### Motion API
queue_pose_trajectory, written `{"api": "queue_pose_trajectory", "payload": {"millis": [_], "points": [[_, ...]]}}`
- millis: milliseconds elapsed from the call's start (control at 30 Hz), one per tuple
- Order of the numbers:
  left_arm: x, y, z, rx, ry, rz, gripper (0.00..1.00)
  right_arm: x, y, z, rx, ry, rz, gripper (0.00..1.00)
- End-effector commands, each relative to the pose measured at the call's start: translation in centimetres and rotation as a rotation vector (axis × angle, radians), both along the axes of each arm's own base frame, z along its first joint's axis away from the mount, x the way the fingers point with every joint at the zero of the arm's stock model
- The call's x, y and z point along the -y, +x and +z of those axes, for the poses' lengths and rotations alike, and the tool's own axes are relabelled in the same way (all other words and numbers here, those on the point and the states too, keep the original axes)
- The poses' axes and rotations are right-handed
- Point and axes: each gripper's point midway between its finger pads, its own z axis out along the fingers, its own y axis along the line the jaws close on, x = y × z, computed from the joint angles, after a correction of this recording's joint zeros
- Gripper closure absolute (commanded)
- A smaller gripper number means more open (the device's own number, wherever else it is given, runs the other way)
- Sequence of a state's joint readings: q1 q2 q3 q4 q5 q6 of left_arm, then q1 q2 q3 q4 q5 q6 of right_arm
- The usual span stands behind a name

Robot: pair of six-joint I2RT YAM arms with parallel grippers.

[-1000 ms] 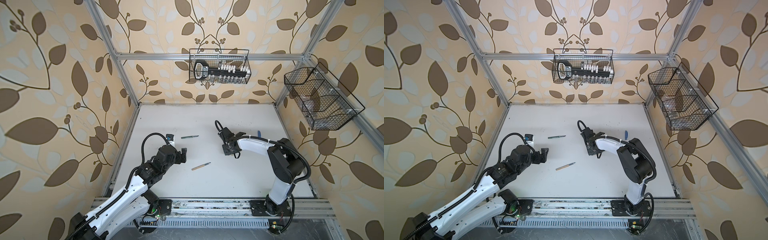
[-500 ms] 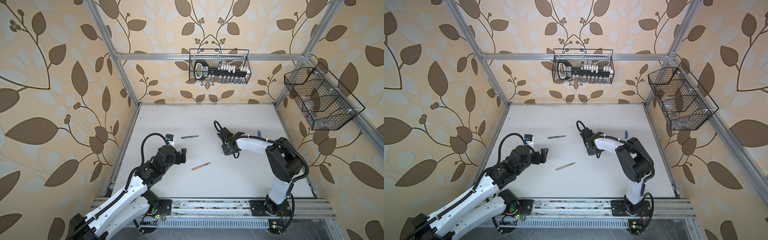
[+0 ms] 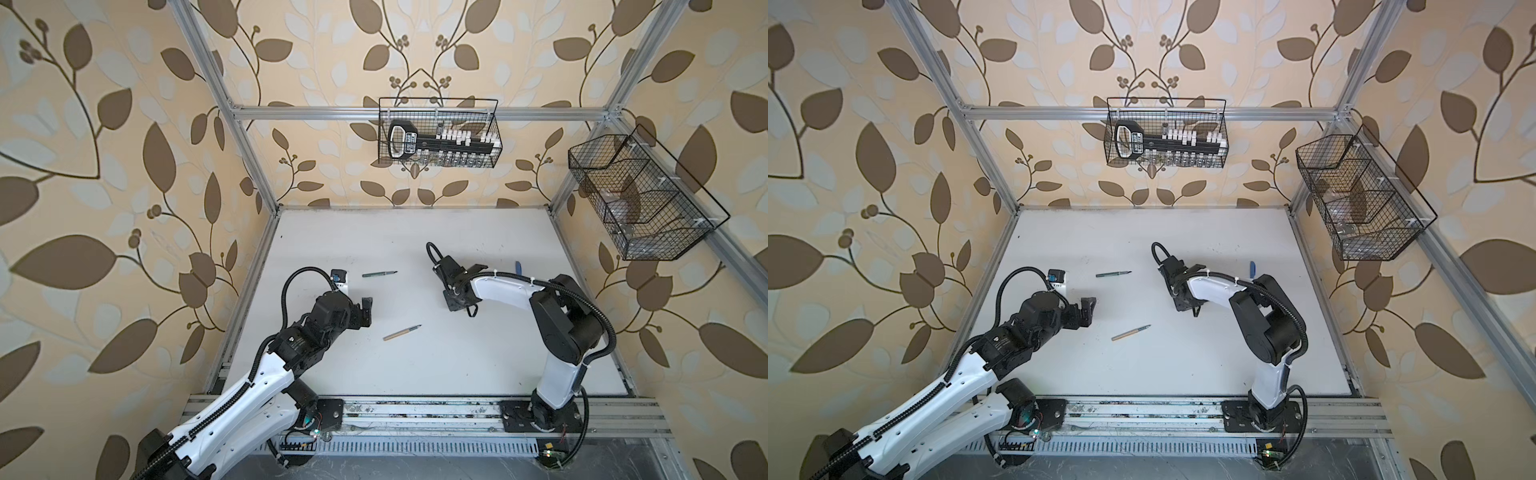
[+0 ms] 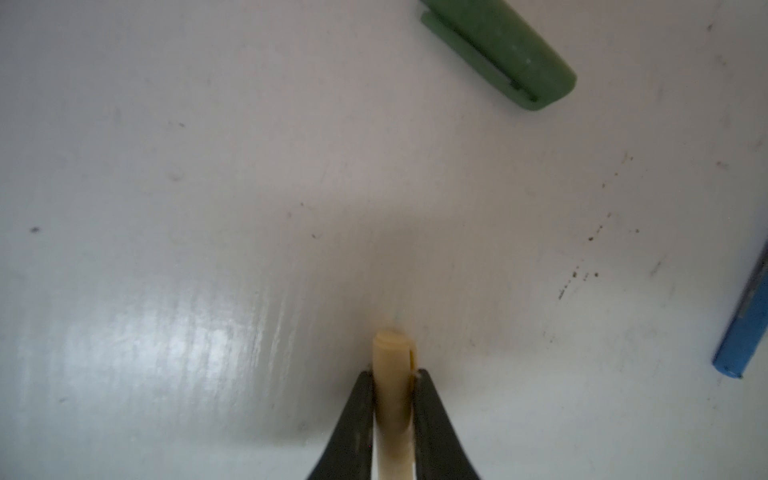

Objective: Insert the pens into the pen caps
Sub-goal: 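Lower the right gripper and close it on the cream cap, then reach the left gripper to the wooden pen's end while the right holds the cap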

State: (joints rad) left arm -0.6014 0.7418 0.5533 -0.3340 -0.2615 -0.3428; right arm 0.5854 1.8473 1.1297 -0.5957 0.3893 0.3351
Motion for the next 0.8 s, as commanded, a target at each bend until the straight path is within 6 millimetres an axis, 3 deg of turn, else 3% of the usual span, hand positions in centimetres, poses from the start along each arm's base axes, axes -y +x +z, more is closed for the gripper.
{"api": "queue_pose_trajectory", "payload": {"millis": [0,133,267,400,567,767], "points": [[0.0,-0.1,0.3,0.006,0.009,-0.009,0.01,-0.1,0.3,0.8,0.011,-0.017,0.008,0.83],[0.9,-0.3,0.1,-0.019,0.000,-0.062,0.01,-0.5,0.2,1.6,0.027,0.022,0.018,0.84],[3.5,-1.2,-0.8,-0.089,-0.042,-0.199,0.01,-1.6,-0.2,2.4,0.035,0.125,0.037,0.86],[6.3,-2.5,-3.1,-0.223,-0.059,-0.311,0.01,-2.4,-0.8,3.6,0.045,0.248,0.046,0.86],[9.2,-5.0,-7.1,-0.384,0.106,-0.422,0.05,-2.6,-2.0,4.9,0.054,0.376,0.048,0.86],[10.8,-5.5,-8.3,-0.427,0.162,-0.488,0.06,-2.2,-3.4,5.6,0.059,0.437,0.054,0.86]]}}
